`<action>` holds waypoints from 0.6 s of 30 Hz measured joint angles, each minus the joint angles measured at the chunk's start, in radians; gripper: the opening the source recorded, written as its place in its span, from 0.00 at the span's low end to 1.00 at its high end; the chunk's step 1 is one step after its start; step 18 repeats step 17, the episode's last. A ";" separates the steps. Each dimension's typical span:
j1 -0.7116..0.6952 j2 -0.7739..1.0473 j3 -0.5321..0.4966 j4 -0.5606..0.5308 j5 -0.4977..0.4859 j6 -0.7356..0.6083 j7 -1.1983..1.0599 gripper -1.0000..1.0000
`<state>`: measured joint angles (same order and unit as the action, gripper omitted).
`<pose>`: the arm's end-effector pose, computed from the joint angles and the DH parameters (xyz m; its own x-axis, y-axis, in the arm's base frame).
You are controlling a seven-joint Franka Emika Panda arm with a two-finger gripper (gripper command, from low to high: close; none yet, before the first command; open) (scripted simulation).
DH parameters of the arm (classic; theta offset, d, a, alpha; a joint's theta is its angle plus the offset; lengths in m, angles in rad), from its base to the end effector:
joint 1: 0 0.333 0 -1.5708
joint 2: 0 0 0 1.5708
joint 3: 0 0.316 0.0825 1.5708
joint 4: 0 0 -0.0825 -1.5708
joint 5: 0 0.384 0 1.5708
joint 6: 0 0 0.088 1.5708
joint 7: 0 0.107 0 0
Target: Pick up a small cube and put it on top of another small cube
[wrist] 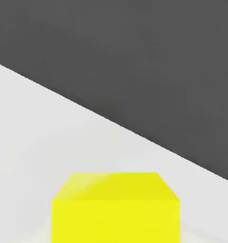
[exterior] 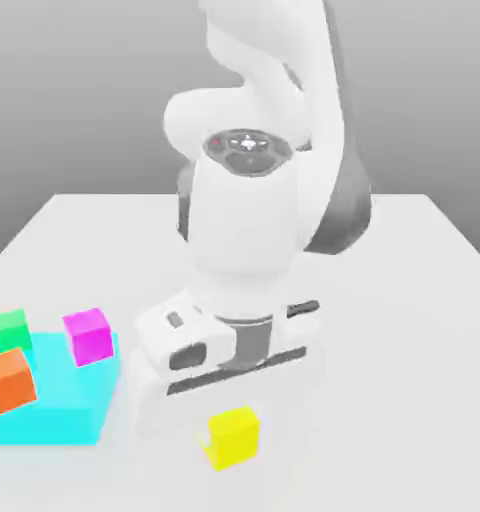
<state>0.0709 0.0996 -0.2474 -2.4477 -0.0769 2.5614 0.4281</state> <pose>0.4790 -0.0854 0.2629 0.8580 -0.5121 0.0409 -0.5137 -0.8562 0.0555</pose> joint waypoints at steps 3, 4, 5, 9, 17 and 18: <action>-0.193 -0.090 -0.084 -0.056 -0.022 -0.031 0.087 0.00; -0.265 -0.122 -0.113 -0.073 -0.029 -0.044 0.120 0.00; -0.327 -0.154 -0.139 -0.091 -0.035 -0.058 0.154 0.00; -0.457 -0.227 -0.232 -0.157 -0.020 -0.070 0.249 0.00; -0.463 -0.098 -0.245 -0.188 0.086 0.074 0.187 1.00; -0.463 -0.098 -0.245 -0.188 0.086 0.074 0.187 1.00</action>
